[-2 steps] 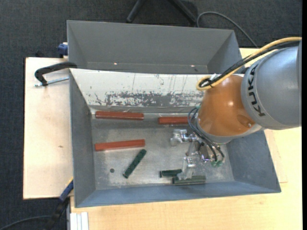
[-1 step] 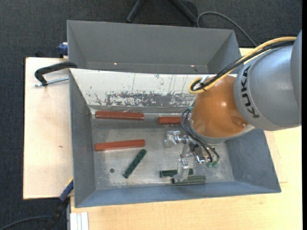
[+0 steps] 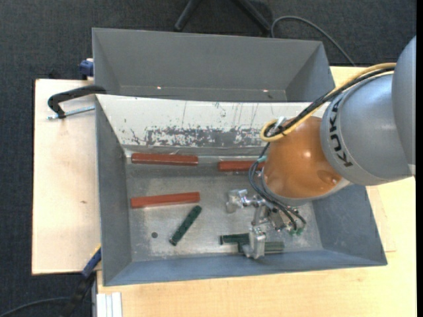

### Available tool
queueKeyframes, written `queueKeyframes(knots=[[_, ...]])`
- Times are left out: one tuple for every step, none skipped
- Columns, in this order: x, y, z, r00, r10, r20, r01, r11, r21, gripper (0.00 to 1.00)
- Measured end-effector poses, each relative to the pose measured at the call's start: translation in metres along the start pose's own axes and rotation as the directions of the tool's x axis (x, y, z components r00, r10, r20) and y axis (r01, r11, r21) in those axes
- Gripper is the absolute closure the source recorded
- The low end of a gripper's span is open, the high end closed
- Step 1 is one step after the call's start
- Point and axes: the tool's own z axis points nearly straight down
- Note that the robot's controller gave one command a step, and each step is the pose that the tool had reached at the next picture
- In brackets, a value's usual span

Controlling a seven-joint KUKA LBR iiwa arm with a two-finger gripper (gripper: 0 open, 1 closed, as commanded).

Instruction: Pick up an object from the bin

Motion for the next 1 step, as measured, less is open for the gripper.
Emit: queueKeyframes(knots=[[0.0009, -0.0063, -0.0013, 0.943, 0.334, 0.003, -0.334, 0.943, 0.0, 0.0]])
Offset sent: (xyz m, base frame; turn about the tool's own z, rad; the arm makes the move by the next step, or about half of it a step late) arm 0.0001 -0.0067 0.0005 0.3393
